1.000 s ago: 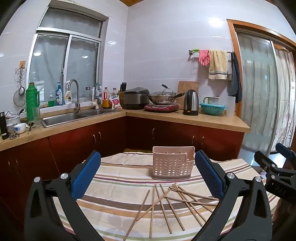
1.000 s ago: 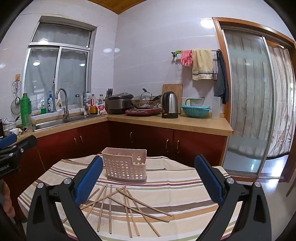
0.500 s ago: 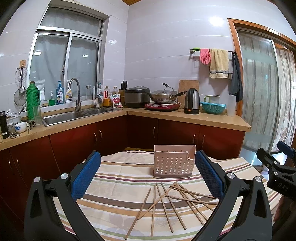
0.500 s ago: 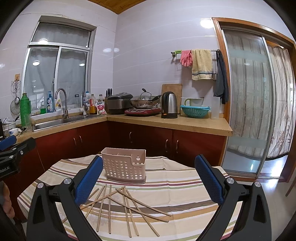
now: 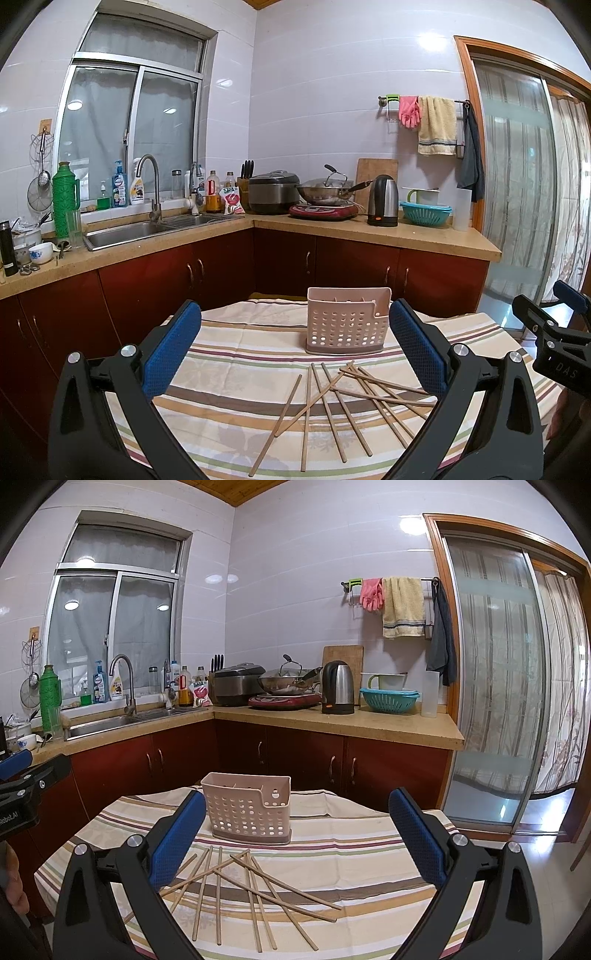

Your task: Organize utensils

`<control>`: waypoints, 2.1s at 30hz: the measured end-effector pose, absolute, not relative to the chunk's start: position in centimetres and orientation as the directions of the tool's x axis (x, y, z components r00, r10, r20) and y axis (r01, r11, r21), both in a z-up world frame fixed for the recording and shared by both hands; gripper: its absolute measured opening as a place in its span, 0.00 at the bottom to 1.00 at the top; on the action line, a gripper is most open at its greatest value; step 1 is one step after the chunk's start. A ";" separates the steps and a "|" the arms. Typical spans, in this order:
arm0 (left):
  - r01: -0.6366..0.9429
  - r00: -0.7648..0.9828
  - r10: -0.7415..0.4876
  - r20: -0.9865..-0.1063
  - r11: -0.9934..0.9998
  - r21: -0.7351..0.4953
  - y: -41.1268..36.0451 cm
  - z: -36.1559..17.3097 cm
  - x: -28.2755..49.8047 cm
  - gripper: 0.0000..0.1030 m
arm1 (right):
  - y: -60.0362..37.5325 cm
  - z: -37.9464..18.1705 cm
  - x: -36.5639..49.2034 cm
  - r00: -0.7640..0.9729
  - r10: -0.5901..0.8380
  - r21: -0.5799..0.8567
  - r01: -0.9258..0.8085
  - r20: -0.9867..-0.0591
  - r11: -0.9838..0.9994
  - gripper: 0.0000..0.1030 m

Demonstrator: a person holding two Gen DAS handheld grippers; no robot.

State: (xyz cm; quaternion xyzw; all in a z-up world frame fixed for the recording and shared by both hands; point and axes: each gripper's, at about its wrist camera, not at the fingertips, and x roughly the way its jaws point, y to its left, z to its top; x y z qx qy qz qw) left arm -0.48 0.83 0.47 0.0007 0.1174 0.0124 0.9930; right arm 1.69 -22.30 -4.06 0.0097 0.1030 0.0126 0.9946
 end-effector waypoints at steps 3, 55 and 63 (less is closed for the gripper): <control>-0.025 0.971 0.025 -0.236 1.000 0.003 0.8 0.3 -0.4 0.96 | -22.3 -4.3 1.7 0.978 0.027 0.020 -0.024 -0.206 1.000 0.94; -0.060 0.944 0.068 -0.323 0.998 0.036 2.6 -5.3 3.0 0.96 | -23.1 -8.1 4.1 0.957 0.037 0.032 -0.029 -0.288 0.999 0.94; -0.017 0.879 0.045 -0.475 0.998 0.064 3.6 -12.3 6.1 0.96 | -24.6 -14.0 7.2 0.893 0.102 0.076 -0.076 -0.438 0.994 0.94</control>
